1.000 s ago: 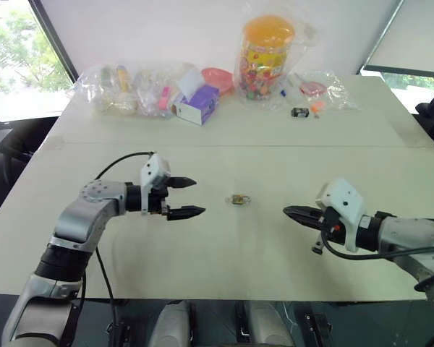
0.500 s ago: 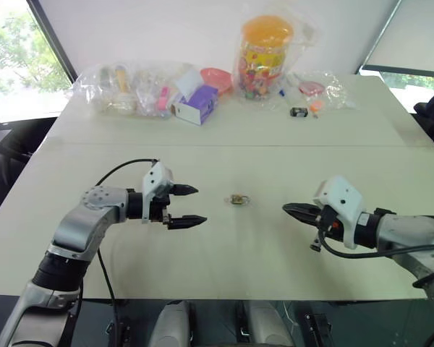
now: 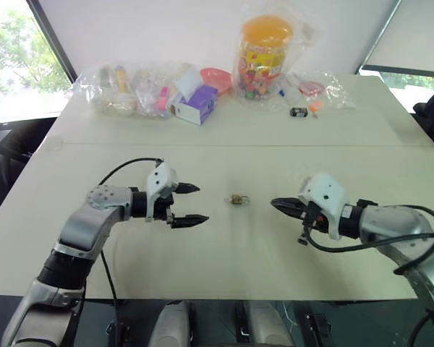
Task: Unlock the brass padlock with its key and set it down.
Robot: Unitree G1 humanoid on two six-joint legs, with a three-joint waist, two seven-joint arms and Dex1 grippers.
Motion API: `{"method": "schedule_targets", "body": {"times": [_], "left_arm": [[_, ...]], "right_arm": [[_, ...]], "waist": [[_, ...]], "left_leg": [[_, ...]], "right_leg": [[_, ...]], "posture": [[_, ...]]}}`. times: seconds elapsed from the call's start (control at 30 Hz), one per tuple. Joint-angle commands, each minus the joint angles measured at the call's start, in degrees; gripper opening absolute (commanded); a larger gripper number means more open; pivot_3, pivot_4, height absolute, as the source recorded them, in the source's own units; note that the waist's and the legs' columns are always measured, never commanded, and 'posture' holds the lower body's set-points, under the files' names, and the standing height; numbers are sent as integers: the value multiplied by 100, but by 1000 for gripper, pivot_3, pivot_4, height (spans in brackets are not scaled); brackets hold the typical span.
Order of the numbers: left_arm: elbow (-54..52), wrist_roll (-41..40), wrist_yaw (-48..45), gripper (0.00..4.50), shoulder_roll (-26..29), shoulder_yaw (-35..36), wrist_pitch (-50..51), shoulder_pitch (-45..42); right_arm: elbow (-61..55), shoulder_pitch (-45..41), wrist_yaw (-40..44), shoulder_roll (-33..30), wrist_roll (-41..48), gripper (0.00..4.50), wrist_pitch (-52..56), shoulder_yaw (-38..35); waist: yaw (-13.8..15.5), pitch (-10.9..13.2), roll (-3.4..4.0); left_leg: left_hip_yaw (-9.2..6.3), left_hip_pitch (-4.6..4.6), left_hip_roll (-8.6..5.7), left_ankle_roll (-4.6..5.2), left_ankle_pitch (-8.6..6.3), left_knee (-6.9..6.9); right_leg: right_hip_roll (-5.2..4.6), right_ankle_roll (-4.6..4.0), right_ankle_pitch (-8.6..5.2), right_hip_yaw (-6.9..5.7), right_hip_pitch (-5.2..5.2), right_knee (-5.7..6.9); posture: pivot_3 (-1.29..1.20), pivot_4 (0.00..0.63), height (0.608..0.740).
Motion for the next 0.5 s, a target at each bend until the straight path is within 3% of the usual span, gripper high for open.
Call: {"method": "schedule_targets", "body": {"times": [0.03,0.17,0.3,0.5], "left_arm": [[27,104,-6,4500,8,15,-244,-67],[82,100,-8,4500,-103,-49,-225,-155],[206,204,-7,4500,-155,-92,-352,-216],[291,275,-59,4500,-111,-79,-459,-241]], "right_arm": [[209,-288,202,112,-72,532,-140,298],[892,-792,538,245,-397,2329,-480,809],[1669,-1298,871,468,-674,4449,-859,1186],[3351,-2192,1300,1176,-959,4449,-1376,1514]], "waist": [[-4,0,0],[-3,0,0],[1,0,0],[-11,1,0]], "left_leg": [[0,0,0,0,0,0],[0,-1,0,0,0,0],[2,-1,-1,0,0,2],[5,-2,0,0,0,1]], "right_leg": [[0,0,0,0,0,0],[-2,0,0,0,-2,1],[-2,0,0,-1,-2,2],[-3,0,0,0,-8,6]], "posture": [[0,150,740],[0,150,740],[0,150,740],[0,150,740]]}}
